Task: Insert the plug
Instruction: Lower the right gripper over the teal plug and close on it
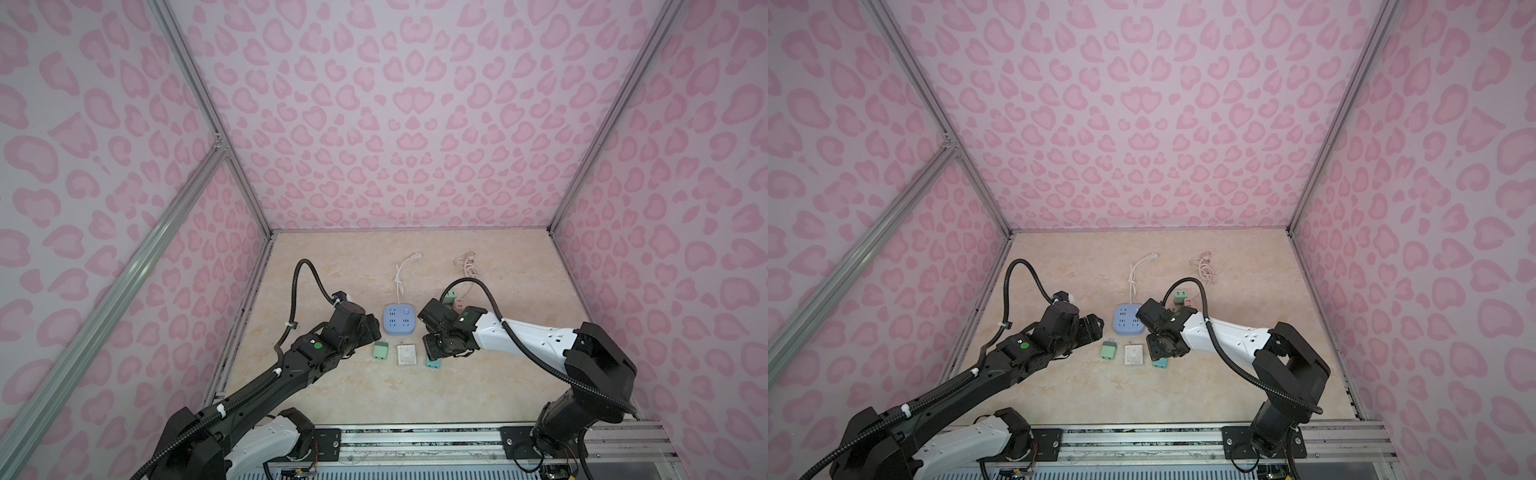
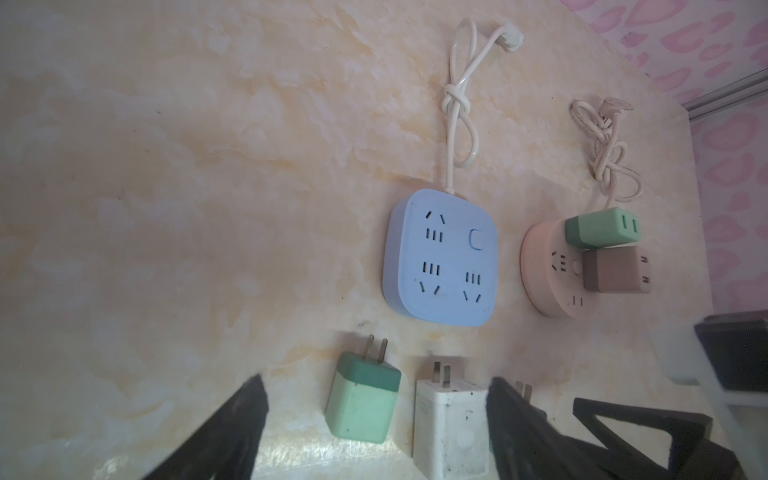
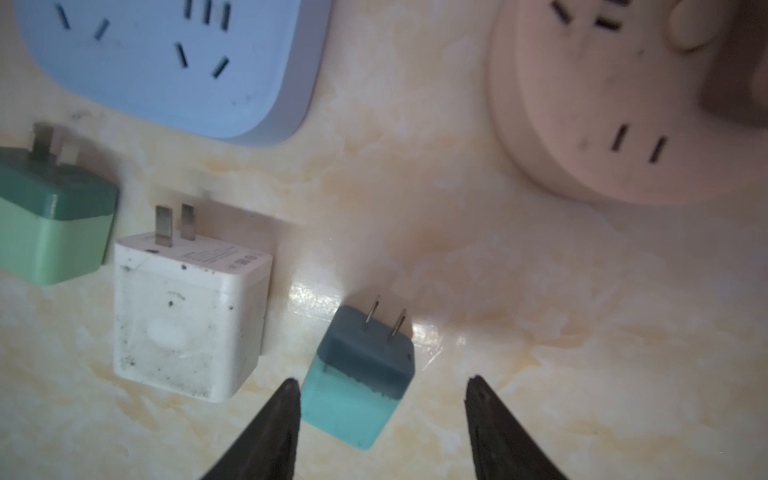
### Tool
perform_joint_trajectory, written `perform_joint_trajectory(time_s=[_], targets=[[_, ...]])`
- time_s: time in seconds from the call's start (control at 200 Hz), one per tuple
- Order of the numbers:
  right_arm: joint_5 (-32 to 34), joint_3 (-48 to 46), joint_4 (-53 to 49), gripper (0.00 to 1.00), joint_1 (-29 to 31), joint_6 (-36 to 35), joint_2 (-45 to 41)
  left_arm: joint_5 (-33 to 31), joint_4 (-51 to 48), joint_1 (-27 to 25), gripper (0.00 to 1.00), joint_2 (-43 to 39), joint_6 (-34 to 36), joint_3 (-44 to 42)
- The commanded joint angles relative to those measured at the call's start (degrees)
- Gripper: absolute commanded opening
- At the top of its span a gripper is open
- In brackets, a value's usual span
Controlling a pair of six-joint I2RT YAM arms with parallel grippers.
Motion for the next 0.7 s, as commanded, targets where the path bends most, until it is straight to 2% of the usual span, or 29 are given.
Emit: perform_joint_trajectory(time_s=[0.0,0.505,0.695], targets=[[-1.5,0.5,-0.4,0.62,1.1,0.7,1.4,0.0,1.8,0.0,0.85,0.2,0.4,0.6],[2.3,0.5,-4.5,0.59,1.8,0.9,3.8,-0.6,1.3,-0.1,0.85,-1.2,-0.2,-0.1],[1.1,-0.4,-2.7,0.53,1.7,-0.1,3.8,-0.3,1.7,-0.1,0.85,-0.3,-0.2,0.1]])
